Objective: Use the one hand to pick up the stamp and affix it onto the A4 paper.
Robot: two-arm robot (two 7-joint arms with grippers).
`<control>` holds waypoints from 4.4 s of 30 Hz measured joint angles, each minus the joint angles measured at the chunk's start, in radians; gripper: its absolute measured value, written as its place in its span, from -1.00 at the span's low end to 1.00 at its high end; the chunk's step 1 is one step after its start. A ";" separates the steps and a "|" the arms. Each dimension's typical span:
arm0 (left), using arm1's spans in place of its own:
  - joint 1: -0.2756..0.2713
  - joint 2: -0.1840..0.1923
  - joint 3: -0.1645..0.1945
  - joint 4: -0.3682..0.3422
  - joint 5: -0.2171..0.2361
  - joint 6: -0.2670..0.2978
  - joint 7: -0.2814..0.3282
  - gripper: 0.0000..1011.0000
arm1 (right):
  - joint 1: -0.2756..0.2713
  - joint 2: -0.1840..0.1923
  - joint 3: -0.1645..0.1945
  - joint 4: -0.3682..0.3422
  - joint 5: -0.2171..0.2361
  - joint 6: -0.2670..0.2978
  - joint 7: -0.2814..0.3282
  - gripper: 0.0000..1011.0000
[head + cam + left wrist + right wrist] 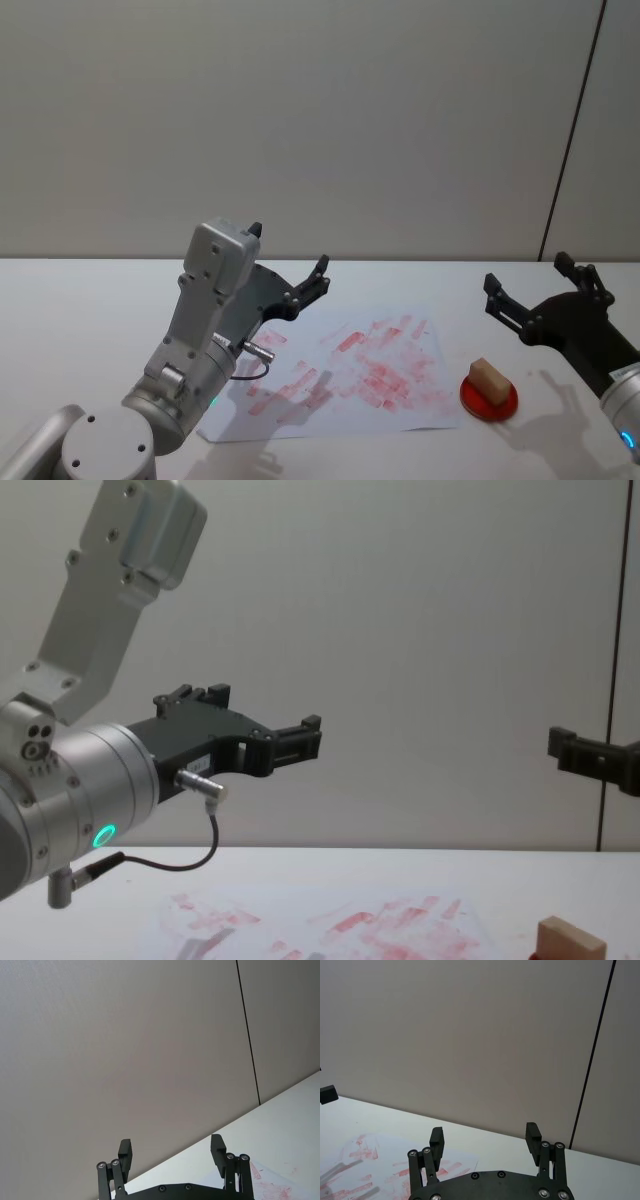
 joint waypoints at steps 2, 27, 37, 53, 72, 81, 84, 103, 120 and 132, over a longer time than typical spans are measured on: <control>0.000 0.000 0.000 0.000 0.000 0.000 0.000 0.98 | -0.001 0.003 0.002 0.001 0.002 0.000 0.002 0.98; 0.000 0.000 0.000 0.000 0.000 0.000 0.000 0.98 | -0.028 0.090 0.051 0.086 0.053 0.091 0.155 0.98; 0.000 0.000 0.000 0.000 0.000 0.000 0.000 0.98 | -0.002 0.080 0.031 0.145 0.016 0.116 0.228 0.98; 0.000 0.000 0.000 0.000 0.000 0.000 0.000 0.98 | 0.064 0.034 -0.008 0.247 -0.068 0.131 0.281 0.98; 0.000 0.000 0.000 0.000 0.000 0.000 0.000 0.98 | 0.124 -0.005 -0.032 0.321 -0.103 0.150 0.310 0.00; 0.000 0.000 0.000 0.000 0.000 0.000 0.000 0.98 | 0.142 -0.015 -0.035 0.330 -0.105 0.147 0.311 -0.56; 0.000 0.000 0.000 0.000 0.000 0.000 0.000 0.98 | 0.145 -0.017 -0.036 0.324 -0.106 0.142 0.311 -0.57; 0.000 0.000 0.000 0.000 0.000 0.000 0.000 0.98 | 0.167 -0.052 -0.069 0.285 -0.130 0.130 0.326 -0.57; 0.000 0.000 0.000 0.000 0.000 0.000 0.000 0.98 | 0.203 -0.097 -0.108 0.371 -0.190 0.132 0.321 -0.57; 0.000 0.000 0.000 0.000 0.000 0.000 0.000 0.98 | 0.222 -0.114 -0.121 0.411 -0.219 0.144 0.318 -0.57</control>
